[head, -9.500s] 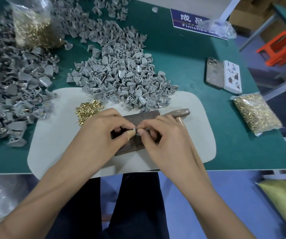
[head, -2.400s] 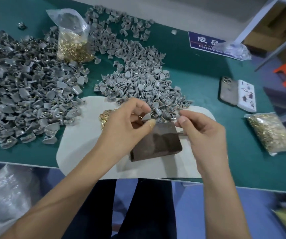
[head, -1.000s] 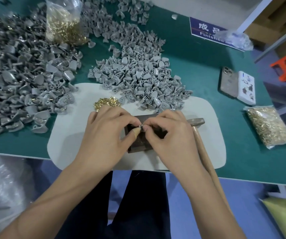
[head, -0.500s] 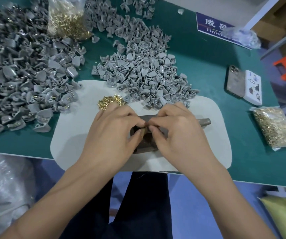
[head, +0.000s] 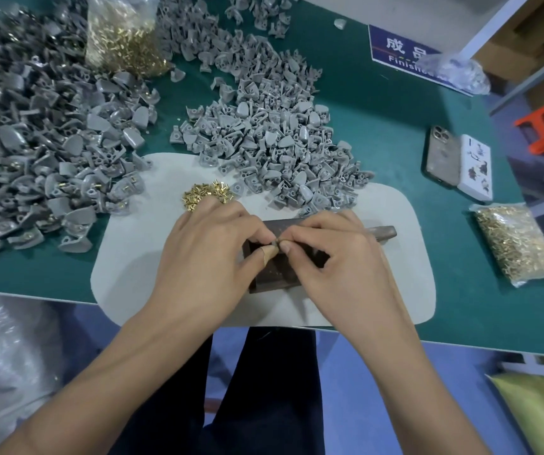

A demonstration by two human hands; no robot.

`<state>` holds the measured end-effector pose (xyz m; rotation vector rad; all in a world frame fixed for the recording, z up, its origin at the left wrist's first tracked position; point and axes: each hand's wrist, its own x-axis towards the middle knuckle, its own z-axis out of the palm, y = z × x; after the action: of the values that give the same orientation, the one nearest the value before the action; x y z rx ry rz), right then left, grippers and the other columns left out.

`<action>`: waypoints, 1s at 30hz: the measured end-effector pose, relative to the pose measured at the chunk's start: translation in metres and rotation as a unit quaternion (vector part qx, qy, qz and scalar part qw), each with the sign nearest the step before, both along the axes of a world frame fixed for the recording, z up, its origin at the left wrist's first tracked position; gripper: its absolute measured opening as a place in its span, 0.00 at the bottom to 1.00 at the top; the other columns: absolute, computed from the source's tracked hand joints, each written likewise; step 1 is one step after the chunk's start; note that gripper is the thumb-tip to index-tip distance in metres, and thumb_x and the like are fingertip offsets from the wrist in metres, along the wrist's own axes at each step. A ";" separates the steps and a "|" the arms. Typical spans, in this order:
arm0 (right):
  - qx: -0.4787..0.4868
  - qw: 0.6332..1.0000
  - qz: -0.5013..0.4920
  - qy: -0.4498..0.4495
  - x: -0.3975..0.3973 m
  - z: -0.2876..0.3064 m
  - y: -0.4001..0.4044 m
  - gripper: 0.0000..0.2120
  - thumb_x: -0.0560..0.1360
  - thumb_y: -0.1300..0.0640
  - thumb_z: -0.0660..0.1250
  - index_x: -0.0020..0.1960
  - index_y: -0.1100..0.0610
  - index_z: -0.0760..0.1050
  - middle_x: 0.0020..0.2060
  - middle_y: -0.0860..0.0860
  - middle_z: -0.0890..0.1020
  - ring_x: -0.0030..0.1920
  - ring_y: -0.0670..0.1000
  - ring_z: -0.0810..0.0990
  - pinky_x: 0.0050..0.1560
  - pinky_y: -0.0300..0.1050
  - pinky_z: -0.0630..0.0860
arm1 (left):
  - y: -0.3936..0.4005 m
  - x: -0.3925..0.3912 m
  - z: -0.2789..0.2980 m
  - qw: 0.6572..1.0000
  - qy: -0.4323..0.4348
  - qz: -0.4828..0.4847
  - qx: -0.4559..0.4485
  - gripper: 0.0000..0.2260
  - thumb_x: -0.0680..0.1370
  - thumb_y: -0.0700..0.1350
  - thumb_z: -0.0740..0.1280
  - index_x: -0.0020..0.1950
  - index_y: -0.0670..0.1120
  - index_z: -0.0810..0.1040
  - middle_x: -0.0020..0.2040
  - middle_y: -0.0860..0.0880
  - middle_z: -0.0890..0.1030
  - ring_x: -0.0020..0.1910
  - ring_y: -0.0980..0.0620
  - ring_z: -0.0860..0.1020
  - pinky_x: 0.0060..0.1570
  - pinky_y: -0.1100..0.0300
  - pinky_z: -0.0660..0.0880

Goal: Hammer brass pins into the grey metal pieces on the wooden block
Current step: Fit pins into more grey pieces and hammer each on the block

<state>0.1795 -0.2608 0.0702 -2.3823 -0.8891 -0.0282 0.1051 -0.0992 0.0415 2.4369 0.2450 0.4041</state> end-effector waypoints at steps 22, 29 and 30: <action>-0.202 0.925 -0.313 0.074 0.018 -0.031 -0.093 0.20 0.85 0.43 0.57 0.57 0.61 0.72 0.54 0.59 0.78 0.55 0.64 0.76 0.50 0.56 0.73 | -0.005 -0.003 0.001 0.999 -0.024 0.004 0.022 0.02 0.75 0.51 0.73 0.47 0.55 0.84 0.42 0.56 0.78 0.49 0.51 0.71 0.43 0.53 0.70; -0.105 0.914 -0.361 0.155 0.029 -0.012 -0.094 0.20 0.87 0.45 0.50 0.56 0.61 0.69 0.48 0.56 0.79 0.49 0.61 0.78 0.44 0.51 0.68 | -0.002 -0.002 0.002 0.996 -0.038 -0.019 0.083 0.03 0.76 0.49 0.73 0.48 0.52 0.86 0.41 0.54 0.80 0.46 0.45 0.74 0.43 0.51 0.72; -0.020 0.920 -0.347 0.180 0.027 -0.006 -0.094 0.18 0.87 0.46 0.52 0.56 0.60 0.71 0.44 0.53 0.79 0.43 0.56 0.79 0.41 0.48 0.69 | -0.002 -0.001 0.002 0.995 -0.041 -0.021 0.084 0.03 0.76 0.49 0.73 0.48 0.52 0.85 0.41 0.54 0.80 0.47 0.45 0.74 0.43 0.51 0.72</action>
<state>0.2067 -0.3545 0.0642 -2.5020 0.1492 0.1465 0.1036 -0.1010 0.0430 2.5776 0.1284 0.5229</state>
